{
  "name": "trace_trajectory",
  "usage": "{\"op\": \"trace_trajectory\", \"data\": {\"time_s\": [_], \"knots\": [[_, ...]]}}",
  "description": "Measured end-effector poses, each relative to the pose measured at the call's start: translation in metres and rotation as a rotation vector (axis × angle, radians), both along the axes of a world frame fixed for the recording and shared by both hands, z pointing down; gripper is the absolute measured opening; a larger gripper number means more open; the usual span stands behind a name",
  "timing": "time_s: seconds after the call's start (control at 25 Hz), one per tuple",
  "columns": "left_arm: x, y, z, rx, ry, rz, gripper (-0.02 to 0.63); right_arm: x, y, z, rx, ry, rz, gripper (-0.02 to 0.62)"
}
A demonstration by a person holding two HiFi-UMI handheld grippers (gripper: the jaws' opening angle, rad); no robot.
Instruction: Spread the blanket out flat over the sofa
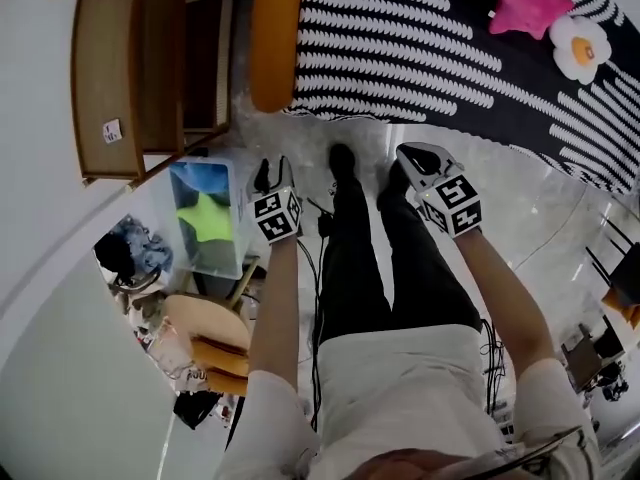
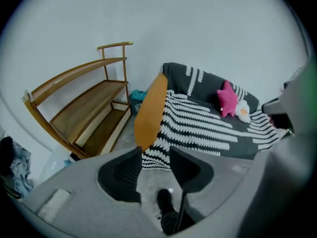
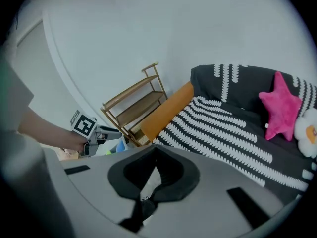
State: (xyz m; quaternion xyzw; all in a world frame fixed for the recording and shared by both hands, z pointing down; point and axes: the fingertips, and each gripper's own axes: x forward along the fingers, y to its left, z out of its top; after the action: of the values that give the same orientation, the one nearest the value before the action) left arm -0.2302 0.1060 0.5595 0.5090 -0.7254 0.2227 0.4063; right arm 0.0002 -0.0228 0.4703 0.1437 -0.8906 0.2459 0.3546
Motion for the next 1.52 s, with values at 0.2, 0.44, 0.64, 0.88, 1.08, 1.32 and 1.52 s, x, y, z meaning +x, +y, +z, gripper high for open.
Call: {"op": "trace_trajectory", "data": {"time_s": [0.2,0.44,0.64,0.88,1.08,1.32,1.52], "knots": [[0.010,-0.018,-0.068,0.058,-0.012,0.048,0.179,0.007,-0.014,-0.052,0.020,-0.026,0.040,0.005],[0.023,-0.036,-0.155,0.124,-0.032,0.088,0.156,0.017,-0.030,-0.129,0.061,-0.072,0.083,0.005],[0.044,-0.040,-0.234,0.171,-0.039,0.133,0.102,0.036,-0.035,-0.201,0.094,-0.109,0.120,0.005],[0.063,-0.051,-0.331,0.279,-0.037,0.195,0.066,0.057,-0.042,-0.282,0.163,-0.168,0.172,0.005],[0.077,-0.060,-0.402,0.353,0.014,0.213,0.048,0.076,-0.045,-0.354,0.243,-0.238,0.200,0.005],[0.101,-0.063,-0.479,0.456,0.019,0.287,0.031,0.106,-0.040,-0.422,0.322,-0.302,0.242,0.005],[0.123,-0.066,-0.525,0.516,0.012,0.363,0.028,0.128,-0.040,-0.462,0.380,-0.333,0.270,0.005]]}}
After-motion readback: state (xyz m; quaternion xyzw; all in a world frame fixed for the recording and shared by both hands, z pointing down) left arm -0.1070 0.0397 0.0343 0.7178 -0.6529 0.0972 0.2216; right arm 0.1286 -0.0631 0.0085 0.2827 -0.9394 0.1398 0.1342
